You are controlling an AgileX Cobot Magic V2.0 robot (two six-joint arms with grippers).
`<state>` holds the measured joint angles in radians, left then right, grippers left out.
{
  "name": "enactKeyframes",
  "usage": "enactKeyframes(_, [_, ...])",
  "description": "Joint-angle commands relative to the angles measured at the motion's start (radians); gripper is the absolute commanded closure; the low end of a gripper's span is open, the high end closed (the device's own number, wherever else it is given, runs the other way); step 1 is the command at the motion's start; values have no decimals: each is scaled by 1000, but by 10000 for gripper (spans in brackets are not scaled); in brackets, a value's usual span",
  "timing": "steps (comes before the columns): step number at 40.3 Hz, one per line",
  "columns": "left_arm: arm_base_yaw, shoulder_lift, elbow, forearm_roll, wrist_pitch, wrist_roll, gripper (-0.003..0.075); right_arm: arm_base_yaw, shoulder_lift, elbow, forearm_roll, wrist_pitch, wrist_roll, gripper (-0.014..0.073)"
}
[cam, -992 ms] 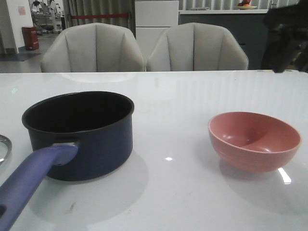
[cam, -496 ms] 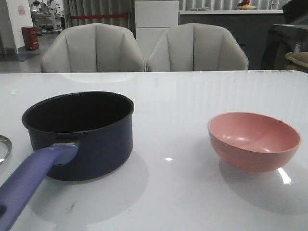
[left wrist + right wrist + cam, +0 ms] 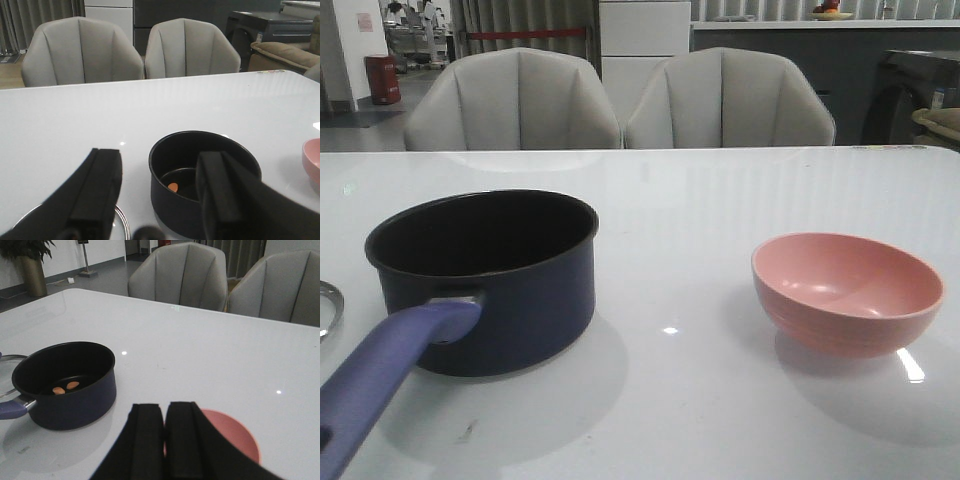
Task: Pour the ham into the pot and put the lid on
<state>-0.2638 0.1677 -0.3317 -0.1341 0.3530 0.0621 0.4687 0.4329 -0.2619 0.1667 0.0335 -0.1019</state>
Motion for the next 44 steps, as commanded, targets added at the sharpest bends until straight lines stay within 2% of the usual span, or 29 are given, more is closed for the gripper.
enactKeyframes(1, [8,14,-33,0,-57,2,279,0,-1,-21,2,-41,-8,462])
enactKeyframes(9, [77,105,-94,12,14,2,89,0,-1,-21,2,9,-8,462])
enactKeyframes(13, [138,186,-139,17,55,2,40,0,-1,-21,2,9,-8,462])
enactKeyframes(18, [213,307,-198,17,94,-11,35,0,-1,-21,2,9,-8,462])
enactKeyframes(21, [248,384,-239,15,134,-73,35,0,-1,-21,2,9,-8,462])
enactKeyframes(26, [285,534,-332,13,265,-113,35,0,-1,-21,2,9,-8,462])
enactKeyframes(32, [296,727,-458,3,418,-111,37,0,-1,-21,2,9,-8,462])
enactKeyframes(44, [296,1028,-651,-44,517,-113,38,0,-1,-21,2,9,-8,462])
